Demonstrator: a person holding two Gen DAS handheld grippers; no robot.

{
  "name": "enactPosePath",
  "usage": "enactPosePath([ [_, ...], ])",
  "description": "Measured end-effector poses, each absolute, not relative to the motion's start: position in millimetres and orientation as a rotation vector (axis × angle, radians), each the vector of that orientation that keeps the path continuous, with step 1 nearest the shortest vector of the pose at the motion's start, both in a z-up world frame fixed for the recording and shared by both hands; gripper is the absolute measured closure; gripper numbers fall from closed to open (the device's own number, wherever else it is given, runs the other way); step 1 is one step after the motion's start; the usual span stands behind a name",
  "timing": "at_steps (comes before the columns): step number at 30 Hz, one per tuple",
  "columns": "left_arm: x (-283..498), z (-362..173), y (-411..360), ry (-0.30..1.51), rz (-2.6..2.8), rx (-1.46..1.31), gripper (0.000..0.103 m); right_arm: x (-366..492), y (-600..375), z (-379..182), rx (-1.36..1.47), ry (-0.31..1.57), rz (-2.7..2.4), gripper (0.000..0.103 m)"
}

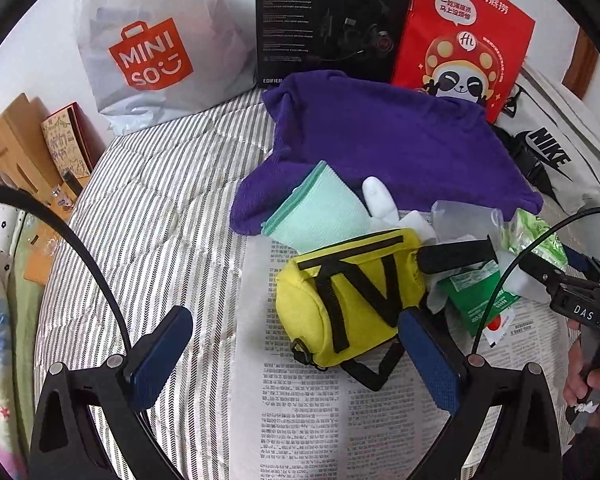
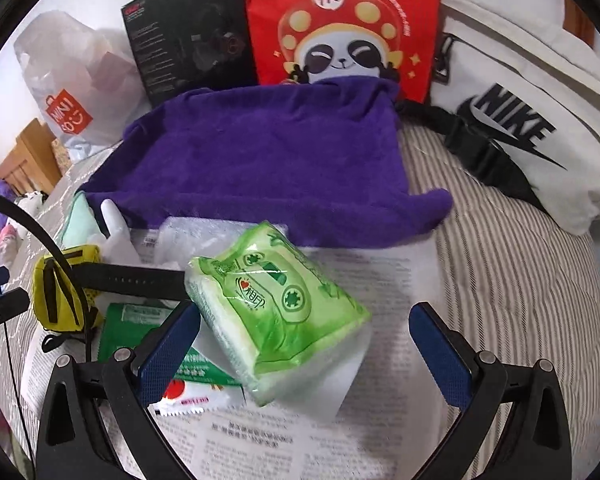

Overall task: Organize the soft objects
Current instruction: 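Grasp the wipes pack with the right tool while the left grasps the yellow pouch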

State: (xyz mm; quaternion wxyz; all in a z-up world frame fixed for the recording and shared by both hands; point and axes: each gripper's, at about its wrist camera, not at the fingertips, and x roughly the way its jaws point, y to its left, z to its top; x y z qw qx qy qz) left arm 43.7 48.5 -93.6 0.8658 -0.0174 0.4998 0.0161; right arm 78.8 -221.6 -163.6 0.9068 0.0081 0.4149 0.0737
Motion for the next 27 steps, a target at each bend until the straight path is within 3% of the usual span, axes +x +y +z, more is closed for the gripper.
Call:
enactPosePath([
  [3,45.4,-95.6,51.6,1.052,0.038,-0.042,0.0,78.0,-216.0,-160.1,-0.003,0.82,0.183,0.011],
  [5,46.9,-97.0,53.3,1.056,0.044,-0.04,0.0,74.2,-212.5,-156.0,-0.021,0.791,0.205,0.028],
  [24,56.5,-123.5,70.8,1.071,0.0,-0.1,0.0,49.2,-223.2,-126.9,0.017,0.729,0.214,0.029],
  [27,62.4,-131.5,70.8,1.074,0.012,-0.103,0.007,49.3,-223.8,-126.9,0.025,0.734,0.222,0.029],
])
